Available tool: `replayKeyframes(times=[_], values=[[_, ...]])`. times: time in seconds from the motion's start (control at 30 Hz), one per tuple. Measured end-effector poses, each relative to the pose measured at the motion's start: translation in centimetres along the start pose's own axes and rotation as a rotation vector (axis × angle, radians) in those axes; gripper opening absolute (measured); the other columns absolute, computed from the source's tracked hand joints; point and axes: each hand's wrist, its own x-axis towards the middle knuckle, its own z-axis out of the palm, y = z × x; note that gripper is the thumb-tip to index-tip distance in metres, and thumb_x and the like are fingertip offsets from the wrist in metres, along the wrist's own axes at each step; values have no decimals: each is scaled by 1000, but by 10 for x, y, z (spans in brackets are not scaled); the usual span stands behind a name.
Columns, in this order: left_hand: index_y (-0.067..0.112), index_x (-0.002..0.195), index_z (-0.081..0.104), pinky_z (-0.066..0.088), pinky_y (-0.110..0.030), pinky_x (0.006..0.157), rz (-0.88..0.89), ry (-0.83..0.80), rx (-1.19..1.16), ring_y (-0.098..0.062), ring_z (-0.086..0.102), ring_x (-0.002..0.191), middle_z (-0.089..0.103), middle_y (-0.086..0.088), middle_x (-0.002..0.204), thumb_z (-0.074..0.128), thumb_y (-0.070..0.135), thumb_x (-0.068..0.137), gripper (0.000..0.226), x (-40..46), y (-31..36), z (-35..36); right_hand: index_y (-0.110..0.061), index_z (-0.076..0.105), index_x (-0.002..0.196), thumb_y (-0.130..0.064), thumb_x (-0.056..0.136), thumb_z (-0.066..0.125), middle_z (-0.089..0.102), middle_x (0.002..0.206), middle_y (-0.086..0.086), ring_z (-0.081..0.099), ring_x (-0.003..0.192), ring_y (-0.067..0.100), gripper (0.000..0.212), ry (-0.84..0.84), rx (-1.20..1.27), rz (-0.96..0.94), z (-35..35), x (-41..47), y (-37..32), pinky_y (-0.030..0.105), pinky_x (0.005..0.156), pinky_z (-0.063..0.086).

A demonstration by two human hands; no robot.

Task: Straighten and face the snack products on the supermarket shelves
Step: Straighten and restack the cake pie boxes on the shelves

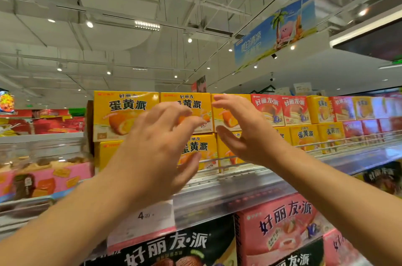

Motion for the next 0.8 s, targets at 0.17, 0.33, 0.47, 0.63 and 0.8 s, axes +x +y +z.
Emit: replayKeyframes(times=[0.17,0.33,0.47,0.63,0.8], values=[[12,131,57,50,-44,96,41,-169,-16,-26,57,117,62,-5,124,59,46,80,61,0,53,36,-8,60,124,-24,89,57,56,134,4,45,129,16,39,-72,-86,155,-21,-79,30,36,109,36],[10,131,58,52,-40,90,-42,-261,32,-24,62,114,65,-5,123,56,51,79,67,13,84,62,-23,43,142,-43,96,47,39,148,-10,24,138,-1,50,-209,-201,253,-43,-131,81,22,115,17],[10,128,60,53,-44,86,-117,-310,96,-26,62,112,65,-6,121,45,54,81,67,30,111,84,-23,44,143,-46,93,46,39,149,-9,28,139,6,55,-219,-190,248,-58,-149,122,34,117,23],[9,124,63,51,-45,82,-222,-341,221,-27,65,101,68,-5,111,40,55,79,69,54,149,111,-18,49,140,-44,91,50,48,143,-1,39,134,16,55,-191,-170,183,-72,-158,175,32,111,24],[9,125,63,49,-46,84,-326,-364,270,-31,63,100,66,-7,108,40,58,79,71,74,177,127,-18,52,137,-41,91,52,56,133,-1,47,126,18,51,-159,-116,146,-87,-169,223,40,106,37]])
